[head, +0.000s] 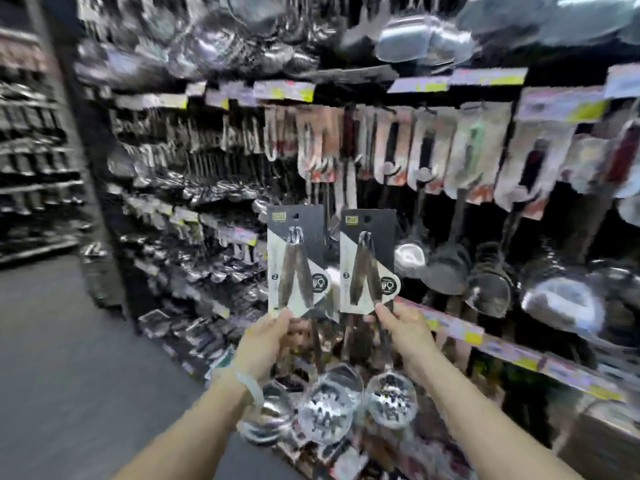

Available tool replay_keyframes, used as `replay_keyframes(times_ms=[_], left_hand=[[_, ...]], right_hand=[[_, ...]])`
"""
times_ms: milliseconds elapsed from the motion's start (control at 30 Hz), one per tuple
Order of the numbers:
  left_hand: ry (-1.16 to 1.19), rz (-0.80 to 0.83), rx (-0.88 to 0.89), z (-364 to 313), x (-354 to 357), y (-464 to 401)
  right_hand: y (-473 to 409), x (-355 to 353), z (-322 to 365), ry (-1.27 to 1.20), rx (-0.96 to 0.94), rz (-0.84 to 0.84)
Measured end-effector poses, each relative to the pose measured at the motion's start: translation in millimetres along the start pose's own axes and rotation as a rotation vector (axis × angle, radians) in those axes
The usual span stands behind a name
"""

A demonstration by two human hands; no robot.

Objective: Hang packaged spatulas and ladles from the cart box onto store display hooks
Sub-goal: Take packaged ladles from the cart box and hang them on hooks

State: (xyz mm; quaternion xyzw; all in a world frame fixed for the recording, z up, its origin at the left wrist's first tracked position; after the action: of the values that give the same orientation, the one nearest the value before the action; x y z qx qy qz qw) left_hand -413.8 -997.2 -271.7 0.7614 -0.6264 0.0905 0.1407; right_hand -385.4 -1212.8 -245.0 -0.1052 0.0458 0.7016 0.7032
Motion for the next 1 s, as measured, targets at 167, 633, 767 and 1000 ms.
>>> replay_keyframes(times_ms=[167,633,767,1000], left_hand=[[0.066,-0.153,0.097,-42.0,-88.9,-44.7],[0.074,-0.452,0.198,-152.9,-310.0,-156.9],[0.102,-0.470,0.213,-180.8,-377.6,-193.5],[0.053,-0.412,0.211,-241.0,-508.1,-283.4]], right_hand=[[-66.7,119.8,19.7,-0.034,-0.033,0.174],[-199.0,426.1,95.8,-0.093,-0.060,0.538],[-219.0,506.5,113.5,-0.176,-0.018,0.564],[-278.1,648.7,154.5,-0.113,-0.071,0.483]])
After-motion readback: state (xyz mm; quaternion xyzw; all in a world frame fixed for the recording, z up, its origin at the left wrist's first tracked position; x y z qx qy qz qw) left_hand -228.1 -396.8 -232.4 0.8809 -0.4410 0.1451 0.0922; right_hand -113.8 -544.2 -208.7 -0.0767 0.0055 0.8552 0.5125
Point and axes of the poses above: each hand's wrist, its own y-axis away from the middle knuckle, its own x-axis out of the palm, z = x × y, the point moved 1 cm from there along -y, towards the middle knuckle, and after that the axes turned 8 degrees about y, right-handed, at the moved point
